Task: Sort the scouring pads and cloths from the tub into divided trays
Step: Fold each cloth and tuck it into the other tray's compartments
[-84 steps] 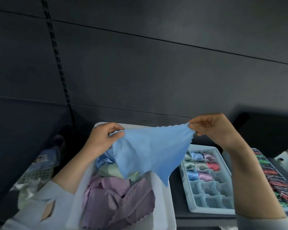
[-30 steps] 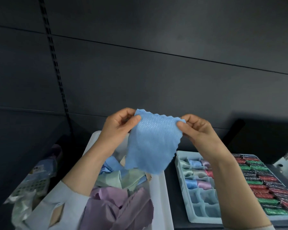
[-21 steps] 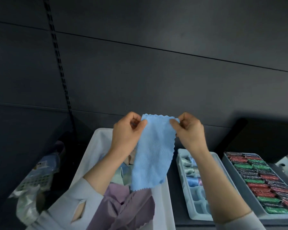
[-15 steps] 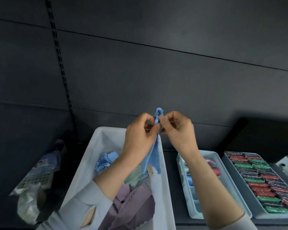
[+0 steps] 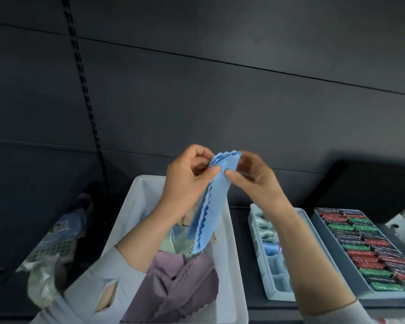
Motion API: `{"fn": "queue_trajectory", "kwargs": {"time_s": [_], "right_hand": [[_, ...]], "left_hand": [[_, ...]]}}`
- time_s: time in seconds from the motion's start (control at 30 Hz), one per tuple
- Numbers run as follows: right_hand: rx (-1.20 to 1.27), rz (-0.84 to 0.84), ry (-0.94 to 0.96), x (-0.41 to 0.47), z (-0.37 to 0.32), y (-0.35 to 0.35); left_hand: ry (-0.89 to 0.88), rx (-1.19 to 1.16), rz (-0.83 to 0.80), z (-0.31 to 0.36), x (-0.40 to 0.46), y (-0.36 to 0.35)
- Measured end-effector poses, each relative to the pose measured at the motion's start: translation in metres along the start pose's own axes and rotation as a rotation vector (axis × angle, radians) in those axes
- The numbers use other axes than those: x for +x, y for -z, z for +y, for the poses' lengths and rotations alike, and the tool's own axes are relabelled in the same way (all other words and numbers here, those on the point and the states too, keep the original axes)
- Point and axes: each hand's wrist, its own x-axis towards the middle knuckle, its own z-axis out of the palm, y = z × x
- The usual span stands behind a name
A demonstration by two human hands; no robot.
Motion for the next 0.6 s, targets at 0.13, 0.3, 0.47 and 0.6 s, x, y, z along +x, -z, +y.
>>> {"fn": "queue_trajectory", "kwargs": {"time_s": [0.13,0.3,0.47,0.6], "right_hand": [[0.077,-0.098,-0.034,-0.002,0.004,-0.007],[0.149,-0.005,-0.066,-0.001,-0.006,-0.008],[0.051,0.032,-0.309,0.002,0.001,-0.003],[0.064,-0.137,-0.498,-0.010,0.029,-0.009]], "left_hand": [[0.041,-0.162,-0.077,0.005,0.002,0.005],[0.313,-0.072,-0.331,-0.026,-0.014,0.008],[0.494,-0.230,-0.227,-0.042,-0.034,-0.001],[0.560,-0.259,-0.142,-0.045,-0.031,-0.004]]}}
